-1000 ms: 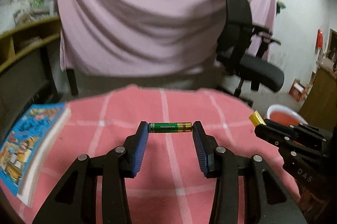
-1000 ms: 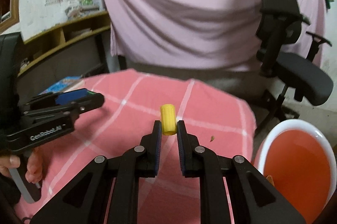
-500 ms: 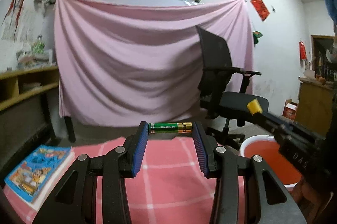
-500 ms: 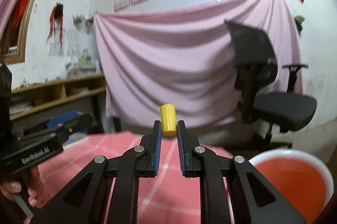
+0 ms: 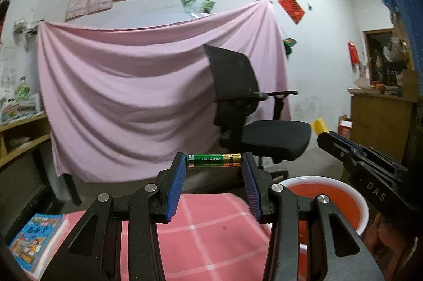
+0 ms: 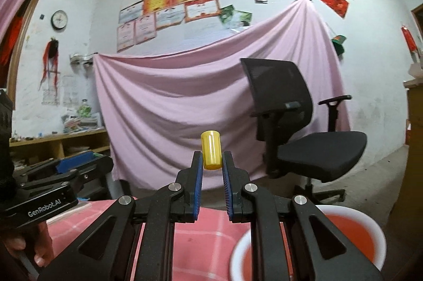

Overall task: Collect trash
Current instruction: 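Carry the battery and yellow cap over the bucket with both tools, then open both tools over the bucket to drop the battery and cap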

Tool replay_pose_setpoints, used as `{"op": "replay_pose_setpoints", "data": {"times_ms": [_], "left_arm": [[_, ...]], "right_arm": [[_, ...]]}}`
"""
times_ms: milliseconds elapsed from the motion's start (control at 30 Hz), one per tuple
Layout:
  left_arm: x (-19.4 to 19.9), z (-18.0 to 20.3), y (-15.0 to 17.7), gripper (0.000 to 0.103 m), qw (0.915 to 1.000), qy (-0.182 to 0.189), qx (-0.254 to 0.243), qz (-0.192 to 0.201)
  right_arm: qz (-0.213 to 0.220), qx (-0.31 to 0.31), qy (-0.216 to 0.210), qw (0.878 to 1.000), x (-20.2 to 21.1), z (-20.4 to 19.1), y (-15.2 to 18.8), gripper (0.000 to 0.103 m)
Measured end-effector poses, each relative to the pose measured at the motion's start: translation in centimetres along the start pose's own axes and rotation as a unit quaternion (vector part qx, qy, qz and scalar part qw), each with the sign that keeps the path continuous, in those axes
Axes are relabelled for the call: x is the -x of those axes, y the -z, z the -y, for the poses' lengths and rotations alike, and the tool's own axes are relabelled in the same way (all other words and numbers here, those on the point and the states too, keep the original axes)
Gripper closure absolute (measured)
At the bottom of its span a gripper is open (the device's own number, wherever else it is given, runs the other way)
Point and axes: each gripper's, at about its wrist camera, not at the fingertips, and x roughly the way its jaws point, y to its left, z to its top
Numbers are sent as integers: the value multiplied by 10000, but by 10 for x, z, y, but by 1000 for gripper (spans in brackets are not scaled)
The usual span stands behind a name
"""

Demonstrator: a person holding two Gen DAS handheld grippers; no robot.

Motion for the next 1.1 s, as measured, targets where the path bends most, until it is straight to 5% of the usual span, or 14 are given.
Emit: {"op": "replay_pose_setpoints", "data": {"times_ms": [467,1100], "left_arm": [[-45,85,14,65,9970,625,-235,-395],[-95,114,34,65,9824,1144,96,-1472]], "right_arm": [[-472,-834,682,9931,13,69,-1,90],[-1502,-1868,917,9665,-2,123,23,90]]}}
